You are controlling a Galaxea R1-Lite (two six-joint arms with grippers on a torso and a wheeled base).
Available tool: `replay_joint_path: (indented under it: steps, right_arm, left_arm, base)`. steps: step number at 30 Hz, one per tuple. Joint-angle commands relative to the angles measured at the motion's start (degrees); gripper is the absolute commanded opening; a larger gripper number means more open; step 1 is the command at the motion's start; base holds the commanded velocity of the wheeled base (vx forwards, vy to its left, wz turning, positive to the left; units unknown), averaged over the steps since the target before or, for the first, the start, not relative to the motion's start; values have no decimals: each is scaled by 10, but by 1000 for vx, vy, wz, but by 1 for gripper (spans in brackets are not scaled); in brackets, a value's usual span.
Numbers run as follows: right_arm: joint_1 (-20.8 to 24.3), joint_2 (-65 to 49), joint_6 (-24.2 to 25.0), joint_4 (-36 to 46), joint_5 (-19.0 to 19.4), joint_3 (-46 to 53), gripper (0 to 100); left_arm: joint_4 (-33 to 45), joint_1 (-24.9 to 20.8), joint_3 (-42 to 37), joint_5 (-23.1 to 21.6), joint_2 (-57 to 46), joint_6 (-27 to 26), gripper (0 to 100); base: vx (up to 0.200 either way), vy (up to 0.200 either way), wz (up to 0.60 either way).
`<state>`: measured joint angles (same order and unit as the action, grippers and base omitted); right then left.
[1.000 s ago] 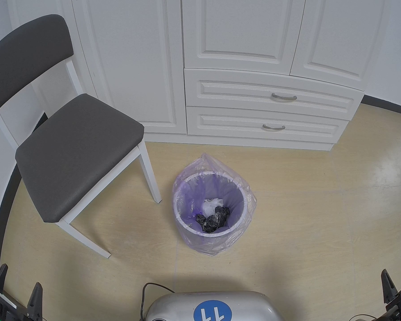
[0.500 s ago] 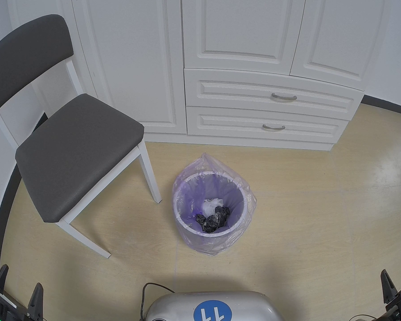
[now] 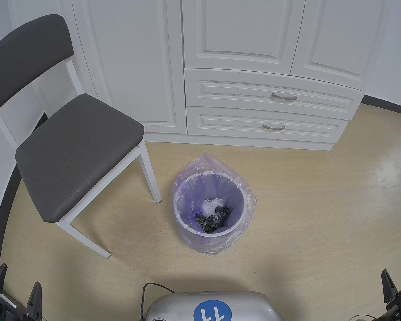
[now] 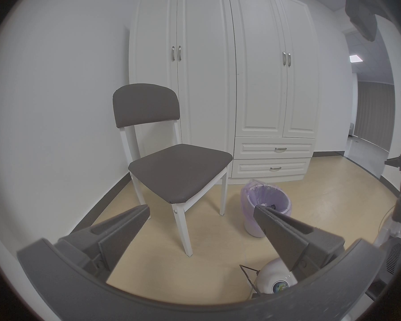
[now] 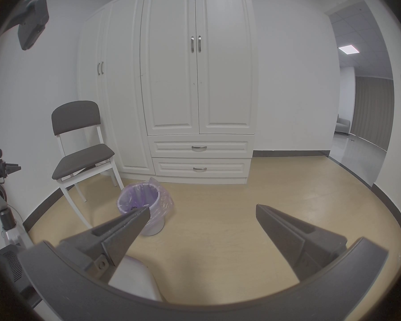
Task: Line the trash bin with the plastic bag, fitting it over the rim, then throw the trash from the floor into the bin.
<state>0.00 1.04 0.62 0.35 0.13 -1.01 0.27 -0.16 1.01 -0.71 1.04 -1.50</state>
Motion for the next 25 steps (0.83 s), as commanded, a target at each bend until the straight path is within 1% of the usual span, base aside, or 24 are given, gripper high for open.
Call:
replay_joint_path:
  steps: [1,25]
  right_arm:
    - [1,-10,5,1,0,8,100]
    - [2,-10,7,1,0,7,100]
  left_arm:
    - [0,0,-8,0,-10,0,100]
    - [0,0,-8,0,-10,0,100]
  base:
    - [0,0,0]
    - [0,0,0]
